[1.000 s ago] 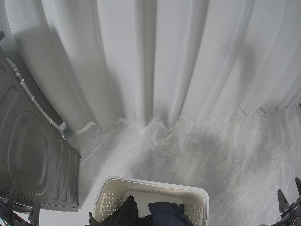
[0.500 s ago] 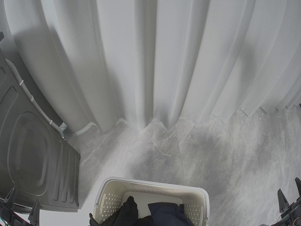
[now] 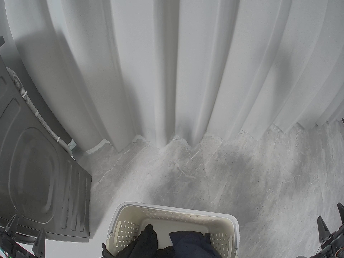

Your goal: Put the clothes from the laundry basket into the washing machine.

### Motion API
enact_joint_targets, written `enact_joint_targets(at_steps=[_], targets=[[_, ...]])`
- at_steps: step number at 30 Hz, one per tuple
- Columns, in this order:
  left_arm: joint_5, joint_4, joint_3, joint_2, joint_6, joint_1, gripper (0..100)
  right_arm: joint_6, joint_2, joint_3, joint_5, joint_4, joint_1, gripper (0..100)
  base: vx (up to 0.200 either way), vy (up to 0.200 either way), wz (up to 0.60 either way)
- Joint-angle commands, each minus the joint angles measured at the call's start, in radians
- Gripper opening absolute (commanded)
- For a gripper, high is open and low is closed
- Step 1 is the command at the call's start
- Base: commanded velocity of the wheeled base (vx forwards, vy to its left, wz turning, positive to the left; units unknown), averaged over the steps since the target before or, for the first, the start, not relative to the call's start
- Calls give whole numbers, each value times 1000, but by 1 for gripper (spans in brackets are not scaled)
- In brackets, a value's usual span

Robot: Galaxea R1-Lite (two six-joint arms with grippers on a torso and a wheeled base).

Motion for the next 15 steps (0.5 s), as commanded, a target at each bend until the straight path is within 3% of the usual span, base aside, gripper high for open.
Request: enact_joint_targets(at_steps=[1, 15], targets=[[0, 0, 16, -12, 0, 0, 100, 0, -18, 18, 1, 0, 0, 100, 0, 0, 0], [0, 0, 16, -12, 0, 0, 100, 3, -18, 18, -1, 0, 0, 100, 0, 0, 0]])
